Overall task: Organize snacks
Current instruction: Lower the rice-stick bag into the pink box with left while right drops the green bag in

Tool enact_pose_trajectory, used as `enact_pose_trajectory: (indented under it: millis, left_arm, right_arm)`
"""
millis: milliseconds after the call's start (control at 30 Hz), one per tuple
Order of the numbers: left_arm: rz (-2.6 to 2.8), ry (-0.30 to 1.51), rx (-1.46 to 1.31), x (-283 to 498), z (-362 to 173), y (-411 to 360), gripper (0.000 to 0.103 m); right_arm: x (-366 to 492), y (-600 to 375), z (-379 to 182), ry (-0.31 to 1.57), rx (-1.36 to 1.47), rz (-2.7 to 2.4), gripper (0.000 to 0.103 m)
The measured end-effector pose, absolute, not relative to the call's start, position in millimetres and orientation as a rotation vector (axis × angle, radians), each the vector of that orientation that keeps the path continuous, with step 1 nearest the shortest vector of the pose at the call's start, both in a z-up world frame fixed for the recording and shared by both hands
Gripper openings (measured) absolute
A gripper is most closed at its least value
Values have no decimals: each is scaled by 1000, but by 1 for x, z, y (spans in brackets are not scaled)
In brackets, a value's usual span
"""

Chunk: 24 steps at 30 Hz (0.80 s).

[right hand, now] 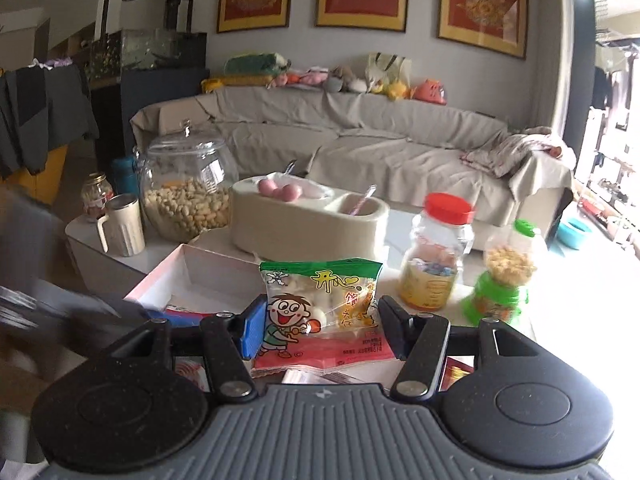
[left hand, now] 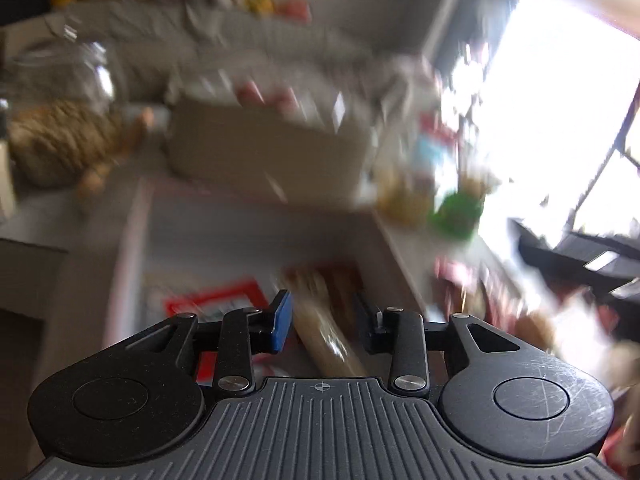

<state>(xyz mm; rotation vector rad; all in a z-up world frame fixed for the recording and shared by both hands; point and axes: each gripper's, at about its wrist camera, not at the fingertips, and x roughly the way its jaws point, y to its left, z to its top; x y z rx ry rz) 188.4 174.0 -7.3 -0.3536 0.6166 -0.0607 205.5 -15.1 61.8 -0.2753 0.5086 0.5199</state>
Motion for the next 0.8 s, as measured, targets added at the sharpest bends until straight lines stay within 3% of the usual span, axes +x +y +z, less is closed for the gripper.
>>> enact_pose_trajectory:
  millis: [167, 367, 467, 533, 800]
  left_arm:
    - [-11, 477, -453, 138, 9, 212, 38]
    - [-18, 478, -527, 107, 3, 233, 38]
    - [-8, 482, -532, 91, 1, 240, 38]
    - [1, 487, -526, 84, -1, 240, 38]
    - [-91, 501, -476, 78, -8, 206, 38]
  right_arm:
    - [218, 27, 50, 565, -291, 593, 59]
    - [248, 87, 22, 704, -265, 650, 59]
    - [265, 103, 8, 812, -249, 708, 71]
    - [271, 103, 4, 870, -201, 697, 72]
    - [240, 49, 25, 720, -212, 644, 79]
